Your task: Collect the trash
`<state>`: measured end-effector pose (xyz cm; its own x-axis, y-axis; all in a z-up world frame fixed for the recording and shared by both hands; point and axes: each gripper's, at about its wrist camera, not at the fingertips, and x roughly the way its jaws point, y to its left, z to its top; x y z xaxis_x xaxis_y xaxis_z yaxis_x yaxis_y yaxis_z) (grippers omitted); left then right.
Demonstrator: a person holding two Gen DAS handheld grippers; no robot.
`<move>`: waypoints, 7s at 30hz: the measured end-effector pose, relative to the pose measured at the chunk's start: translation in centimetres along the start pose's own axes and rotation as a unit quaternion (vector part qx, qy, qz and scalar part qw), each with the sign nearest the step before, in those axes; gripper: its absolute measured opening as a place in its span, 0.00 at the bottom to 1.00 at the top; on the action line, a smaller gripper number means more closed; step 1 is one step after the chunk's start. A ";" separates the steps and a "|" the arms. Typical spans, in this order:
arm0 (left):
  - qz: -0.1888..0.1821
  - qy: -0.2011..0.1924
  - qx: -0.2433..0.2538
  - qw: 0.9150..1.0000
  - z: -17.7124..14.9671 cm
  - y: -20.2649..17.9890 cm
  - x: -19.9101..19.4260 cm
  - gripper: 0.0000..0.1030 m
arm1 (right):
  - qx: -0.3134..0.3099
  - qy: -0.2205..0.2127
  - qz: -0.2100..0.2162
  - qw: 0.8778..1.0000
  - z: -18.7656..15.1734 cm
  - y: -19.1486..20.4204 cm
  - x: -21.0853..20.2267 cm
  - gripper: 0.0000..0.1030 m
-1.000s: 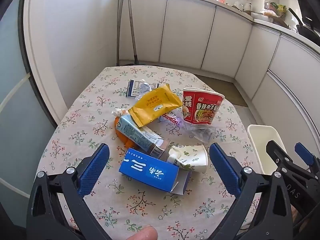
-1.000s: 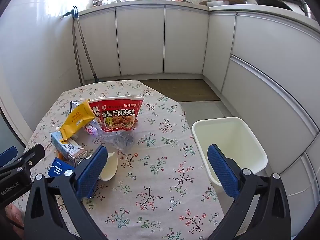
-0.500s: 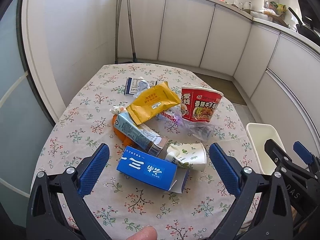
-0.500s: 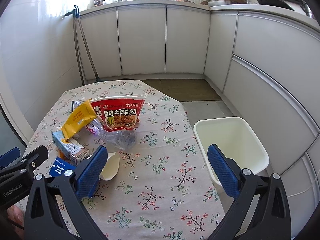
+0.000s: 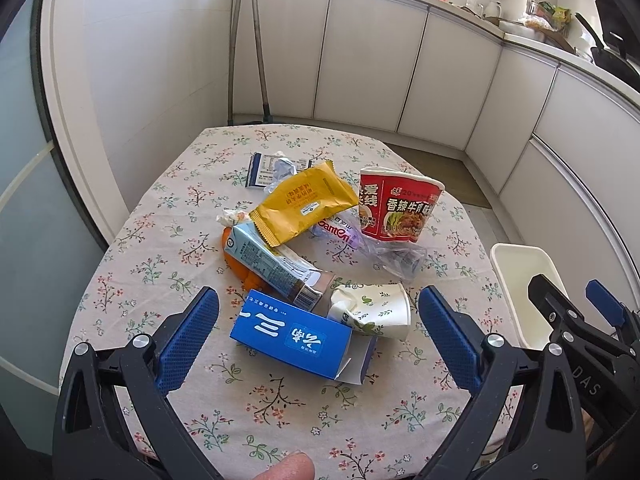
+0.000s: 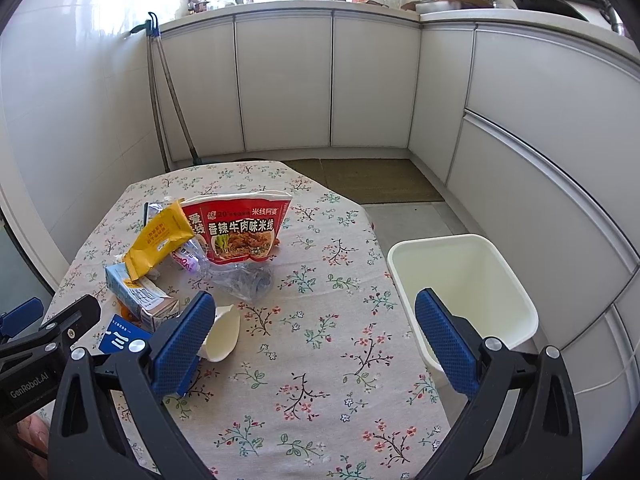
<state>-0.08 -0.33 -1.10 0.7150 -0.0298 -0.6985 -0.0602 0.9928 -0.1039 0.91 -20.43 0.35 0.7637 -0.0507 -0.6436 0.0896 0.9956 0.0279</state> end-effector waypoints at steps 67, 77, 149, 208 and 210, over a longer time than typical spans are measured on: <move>0.027 0.071 -0.071 0.995 0.5 4.5 2.6 0.93 | 0.040 0.144 0.029 0.988 -1.6 -0.5 4.0 0.94; -0.003 0.028 -0.113 0.993 9.8 10.7 0.0 0.93 | 0.132 0.142 0.110 0.975 4.5 -1.1 -0.2 0.94; -0.122 0.182 -0.045 0.975 10.2 5.7 17.6 0.00 | 0.267 0.294 0.159 0.904 3.9 -4.8 15.3 0.94; -0.195 0.053 -0.040 0.979 12.0 3.4 6.1 0.00 | 0.214 0.342 0.237 0.884 -0.1 -3.0 14.2 0.27; -0.196 0.056 -0.037 0.978 11.9 3.2 6.3 0.00 | 0.220 0.357 0.230 0.878 -1.2 -2.6 15.7 0.33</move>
<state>12.53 4.07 2.60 0.6129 -0.4235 -0.6670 0.1501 0.8912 -0.4280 11.88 -23.70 -10.73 0.2030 0.5675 -0.7979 0.2340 0.7632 0.6023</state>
